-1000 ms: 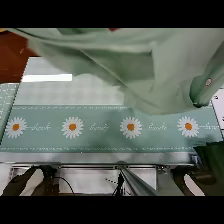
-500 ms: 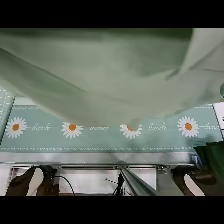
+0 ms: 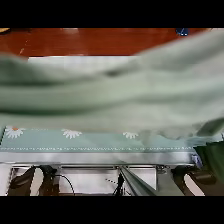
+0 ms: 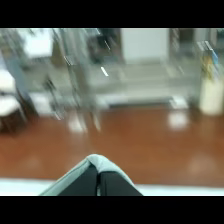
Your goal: Fold the shirts.
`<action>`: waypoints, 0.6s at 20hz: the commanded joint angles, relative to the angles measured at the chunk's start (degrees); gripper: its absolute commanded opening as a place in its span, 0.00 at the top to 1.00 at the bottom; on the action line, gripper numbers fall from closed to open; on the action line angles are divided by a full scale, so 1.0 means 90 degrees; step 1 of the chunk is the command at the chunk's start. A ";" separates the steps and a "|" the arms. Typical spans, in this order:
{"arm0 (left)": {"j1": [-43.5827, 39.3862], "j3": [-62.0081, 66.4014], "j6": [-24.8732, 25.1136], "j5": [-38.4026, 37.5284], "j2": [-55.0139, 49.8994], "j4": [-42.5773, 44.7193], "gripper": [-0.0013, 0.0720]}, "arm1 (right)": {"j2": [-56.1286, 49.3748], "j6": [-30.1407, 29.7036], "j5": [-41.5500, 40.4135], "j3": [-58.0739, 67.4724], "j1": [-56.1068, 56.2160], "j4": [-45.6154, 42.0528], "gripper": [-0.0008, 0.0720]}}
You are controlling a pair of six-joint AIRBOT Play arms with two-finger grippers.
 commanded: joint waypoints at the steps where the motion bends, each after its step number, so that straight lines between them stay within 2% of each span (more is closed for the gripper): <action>1: 0.0005 -0.0036 -0.0486 -0.1270 0.0061 0.0194 0.95 | -0.0126 -0.0454 0.1494 0.0095 0.0002 -0.0925 0.96; 4: 0.0005 -0.0753 -0.0527 -0.1581 0.0041 0.0663 0.95 | -0.0831 -0.1256 0.2404 0.0095 0.0002 -0.1331 0.96; 7: 0.0005 -0.2419 -0.0413 -0.1634 0.0039 0.0646 0.95 | -0.1970 -0.1404 0.2285 0.0092 0.0002 -0.0838 0.96; 10: 0.0002 -0.4201 -0.0265 -0.0512 -0.0046 0.0610 0.95 | -0.3228 -0.1489 0.1506 0.0092 0.0002 -0.0651 0.96; 12: -0.0039 -0.5008 0.0187 0.0546 -0.0257 0.0396 0.95 | -0.3959 -0.1515 0.0767 0.0092 0.0002 -0.0542 0.96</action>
